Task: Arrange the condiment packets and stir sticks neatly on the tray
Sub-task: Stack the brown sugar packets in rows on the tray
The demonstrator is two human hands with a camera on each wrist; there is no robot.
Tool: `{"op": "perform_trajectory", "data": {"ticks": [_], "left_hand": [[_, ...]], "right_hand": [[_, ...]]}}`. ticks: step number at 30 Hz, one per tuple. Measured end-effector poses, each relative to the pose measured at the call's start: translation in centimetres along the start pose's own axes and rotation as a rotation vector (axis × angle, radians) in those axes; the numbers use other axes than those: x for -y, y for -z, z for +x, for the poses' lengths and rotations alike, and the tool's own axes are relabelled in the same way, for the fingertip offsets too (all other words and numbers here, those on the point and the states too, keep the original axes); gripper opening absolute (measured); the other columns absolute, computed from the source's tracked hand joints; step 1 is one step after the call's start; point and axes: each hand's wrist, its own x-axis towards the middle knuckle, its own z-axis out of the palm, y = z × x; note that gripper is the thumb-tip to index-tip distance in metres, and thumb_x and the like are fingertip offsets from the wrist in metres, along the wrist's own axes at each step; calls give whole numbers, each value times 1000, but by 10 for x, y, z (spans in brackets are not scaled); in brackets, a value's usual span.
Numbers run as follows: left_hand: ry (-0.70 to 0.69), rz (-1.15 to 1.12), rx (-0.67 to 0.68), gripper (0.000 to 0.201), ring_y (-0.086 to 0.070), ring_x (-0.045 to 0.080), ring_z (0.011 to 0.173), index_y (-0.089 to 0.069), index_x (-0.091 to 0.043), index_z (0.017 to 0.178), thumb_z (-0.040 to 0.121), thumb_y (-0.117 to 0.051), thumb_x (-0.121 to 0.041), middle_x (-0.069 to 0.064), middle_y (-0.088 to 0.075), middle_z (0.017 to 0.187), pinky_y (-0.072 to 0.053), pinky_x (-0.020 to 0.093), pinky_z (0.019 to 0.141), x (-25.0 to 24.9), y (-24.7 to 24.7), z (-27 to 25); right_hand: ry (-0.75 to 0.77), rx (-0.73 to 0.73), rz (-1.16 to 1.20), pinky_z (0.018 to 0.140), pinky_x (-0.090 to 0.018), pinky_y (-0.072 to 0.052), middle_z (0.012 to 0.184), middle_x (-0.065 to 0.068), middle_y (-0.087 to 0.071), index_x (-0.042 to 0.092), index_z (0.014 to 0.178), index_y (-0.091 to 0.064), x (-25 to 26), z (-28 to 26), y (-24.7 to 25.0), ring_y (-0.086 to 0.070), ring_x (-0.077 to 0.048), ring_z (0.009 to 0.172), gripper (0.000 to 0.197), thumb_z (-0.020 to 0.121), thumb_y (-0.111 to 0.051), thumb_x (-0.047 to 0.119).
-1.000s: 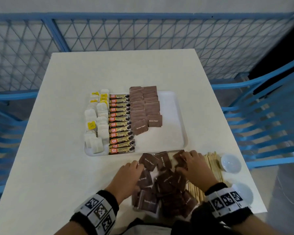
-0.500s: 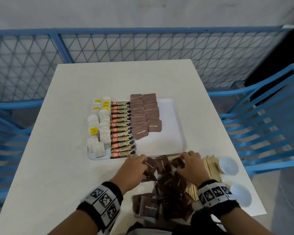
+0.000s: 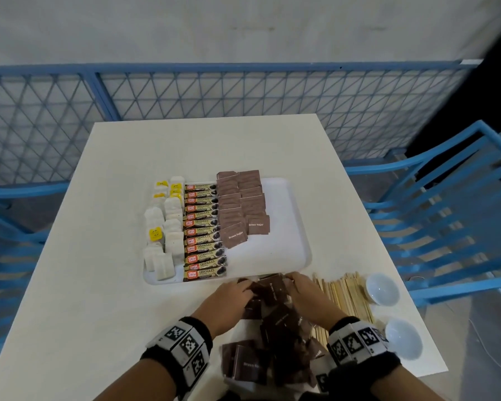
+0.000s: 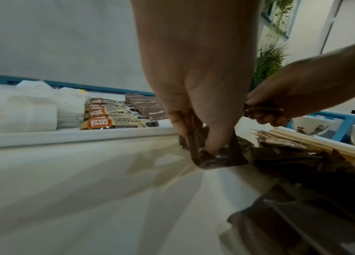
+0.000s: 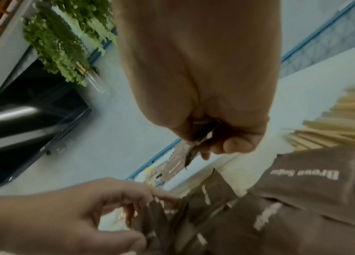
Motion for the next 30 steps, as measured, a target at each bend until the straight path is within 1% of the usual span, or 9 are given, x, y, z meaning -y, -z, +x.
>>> {"op": "perform_trajectory", "data": {"ticks": [3, 6, 10, 14, 17, 21, 23, 26, 30], "left_hand": [[40, -3, -8, 37, -44, 24, 118, -46, -13, 130, 93, -45, -8, 5, -46, 136, -34, 31, 99, 2, 0, -6], [87, 22, 20, 49, -39, 24, 124, -34, -13, 141, 94, -48, -19, 5, -41, 138, -30, 31, 103, 4, 2, -12], [147, 136, 32, 40, -36, 25, 121, -47, -11, 127, 92, -49, -29, 8, -42, 130, -29, 31, 99, 5, 4, -18], [172, 34, 15, 31, -38, 23, 118, -50, -11, 115, 89, -51, -27, 5, -42, 125, -31, 30, 95, 5, 3, -24], [232, -252, 4, 16, -48, 18, 93, -49, -15, 98, 88, -55, -27, 0, -49, 103, -35, 24, 73, 6, 5, -30], [279, -534, -5, 23, -41, 13, 64, -32, -23, 80, 90, -53, -25, -7, -45, 73, -30, 22, 56, 11, 11, -37], [288, -643, 11, 27, -45, 12, 63, -28, -27, 78, 92, -49, -23, -3, -54, 76, -35, 22, 58, 13, 17, -39], [314, -874, 30, 19, -61, 14, 79, -29, -24, 86, 93, -45, -15, 7, -67, 96, -49, 28, 76, 16, 24, -41], [345, -1019, -18, 24, -55, 15, 80, -34, -22, 114, 94, -43, -11, 7, -60, 93, -48, 27, 76, 21, 27, -48]], "right_hand": [[-94, 22, -106, 97, -33, -42, 117, -9, -52, 9, 120, -46, -3, 6, -13, -51, -23, 110, 39, 93, -51, 36], [-92, -81, -266, 100, -31, -39, 122, -9, -47, 7, 124, -41, 1, 9, -21, -45, -24, 115, 54, 86, -61, 40], [-112, -95, -399, 99, -32, -39, 124, -9, -45, 7, 125, -41, 8, 15, -22, -44, -25, 116, 60, 83, -62, 45], [-118, -29, -320, 95, -32, -43, 120, -11, -53, 9, 109, -50, 10, 20, -20, -50, -26, 111, 35, 85, -62, 32], [-128, -73, -194, 89, -32, -48, 112, -11, -61, 10, 101, -49, 10, 19, -19, -57, -24, 103, 24, 84, -63, 19], [-188, -107, -209, 89, -31, -47, 114, -10, -54, 5, 114, -43, 14, 18, -23, -54, -26, 107, 54, 79, -70, 36], [-208, -121, -303, 92, -32, -44, 117, -11, -47, 3, 118, -40, 19, 17, -28, -49, -27, 110, 61, 79, -68, 41], [-239, -141, -398, 95, -33, -42, 122, -14, -43, 1, 121, -39, 28, 16, -32, -46, -29, 114, 58, 83, -64, 35], [-254, -145, -461, 94, -36, -42, 119, -14, -46, 2, 116, -46, 39, 16, -36, -49, -31, 112, 44, 88, -52, 35]]}}
